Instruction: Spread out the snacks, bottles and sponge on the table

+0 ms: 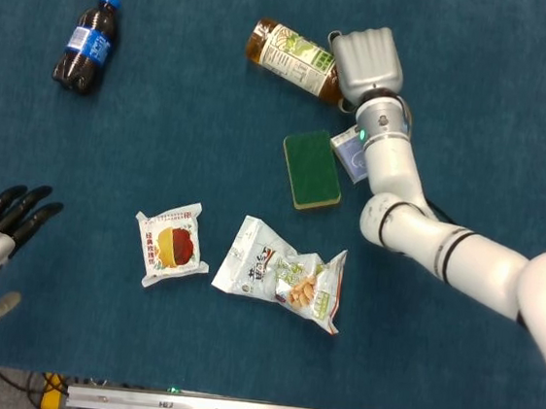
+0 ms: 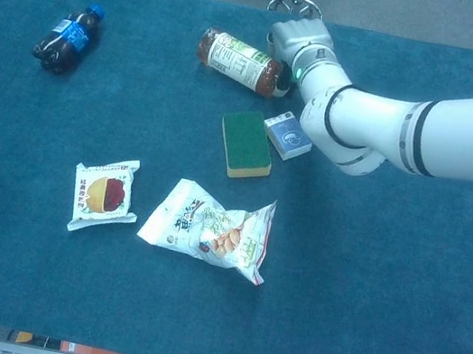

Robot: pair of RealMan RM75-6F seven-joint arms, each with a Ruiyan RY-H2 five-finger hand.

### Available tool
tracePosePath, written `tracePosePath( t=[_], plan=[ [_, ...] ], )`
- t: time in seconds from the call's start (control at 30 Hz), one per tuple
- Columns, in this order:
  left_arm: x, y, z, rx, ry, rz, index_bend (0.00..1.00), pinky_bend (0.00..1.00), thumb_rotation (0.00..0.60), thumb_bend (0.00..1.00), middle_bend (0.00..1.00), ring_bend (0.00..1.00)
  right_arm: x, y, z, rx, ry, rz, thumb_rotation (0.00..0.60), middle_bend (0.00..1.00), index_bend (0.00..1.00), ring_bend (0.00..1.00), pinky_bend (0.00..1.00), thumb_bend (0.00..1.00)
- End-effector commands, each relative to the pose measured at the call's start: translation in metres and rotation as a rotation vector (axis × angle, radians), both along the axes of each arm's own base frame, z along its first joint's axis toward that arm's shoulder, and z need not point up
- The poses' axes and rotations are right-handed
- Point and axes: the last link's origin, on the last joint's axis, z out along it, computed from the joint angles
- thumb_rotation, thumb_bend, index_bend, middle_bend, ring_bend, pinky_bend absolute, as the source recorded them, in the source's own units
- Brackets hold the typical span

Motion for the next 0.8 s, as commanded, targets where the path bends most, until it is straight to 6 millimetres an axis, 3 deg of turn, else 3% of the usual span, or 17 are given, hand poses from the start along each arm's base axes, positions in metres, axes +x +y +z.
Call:
tracePosePath(
  t=[0.03, 0.47, 0.67, 0.8],
  plan=[
    [0.0, 0.0, 0.0, 0.0, 0.0, 0.001, 0.0, 0.16, 0.6, 0.24, 0.0, 0.0, -0.009, 0.0, 0.01, 0.0, 0.01, 0.014, 0.6, 0.47, 0.47, 0.46, 0.66, 0.15],
    [0.003, 0.0, -0.007, -0.025, -0.008, -0.011, 0.0, 0.16, 0.6, 0.24, 0.0, 0.0, -0.053, 0.019, 0.053, 0.014, 0.05, 0.032, 0.6, 0.47, 0.47, 0.46, 0.66, 0.14],
    [0.005, 0.001, -0.009, -0.032, -0.006, -0.013, 0.0, 0.16, 0.6, 0.24, 0.0, 0.0, -0.043, 0.026, 0.061, 0.019, -0.043, 0.057, 0.6, 0.46, 0.46, 0.46, 0.66, 0.14],
    [0.006, -0.002, -0.009, -0.033, -0.005, -0.012, 0.0, 0.16, 0.6, 0.24, 0.0, 0.0, -0.027, 0.027, 0.058, 0.018, -0.075, 0.069, 0.6, 0.41, 0.36, 0.41, 0.64, 0.12]
  ],
)
